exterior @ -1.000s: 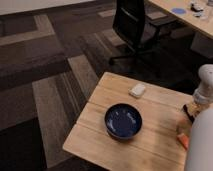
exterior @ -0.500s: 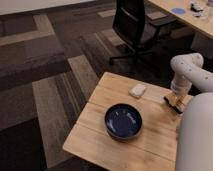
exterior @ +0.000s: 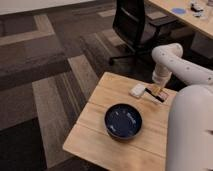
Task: Place the eraser on the white sponge
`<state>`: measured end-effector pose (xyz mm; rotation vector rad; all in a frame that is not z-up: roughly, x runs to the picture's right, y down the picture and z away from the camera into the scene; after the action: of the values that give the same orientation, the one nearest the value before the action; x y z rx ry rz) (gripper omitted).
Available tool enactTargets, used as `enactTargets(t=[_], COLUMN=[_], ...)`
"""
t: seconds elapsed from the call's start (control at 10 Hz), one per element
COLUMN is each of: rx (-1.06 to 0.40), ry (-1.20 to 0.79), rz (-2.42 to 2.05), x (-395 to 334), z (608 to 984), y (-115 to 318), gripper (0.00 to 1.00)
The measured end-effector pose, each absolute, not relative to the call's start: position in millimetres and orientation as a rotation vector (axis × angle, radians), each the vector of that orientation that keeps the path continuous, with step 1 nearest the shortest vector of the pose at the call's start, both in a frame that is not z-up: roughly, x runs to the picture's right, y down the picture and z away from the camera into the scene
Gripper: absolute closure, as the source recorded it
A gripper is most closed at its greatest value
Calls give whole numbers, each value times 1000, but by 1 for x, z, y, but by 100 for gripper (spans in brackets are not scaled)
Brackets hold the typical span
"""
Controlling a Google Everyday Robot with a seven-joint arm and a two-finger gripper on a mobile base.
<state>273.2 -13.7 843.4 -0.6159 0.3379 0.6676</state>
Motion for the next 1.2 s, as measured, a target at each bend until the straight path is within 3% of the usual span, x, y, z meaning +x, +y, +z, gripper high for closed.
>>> enactTargets(t=[0.6, 1.2], rx=[-704, -689], ry=[269, 254], rz=[554, 527], x=[218, 214], z=[893, 894], y=[-6, -23], gripper=[81, 81])
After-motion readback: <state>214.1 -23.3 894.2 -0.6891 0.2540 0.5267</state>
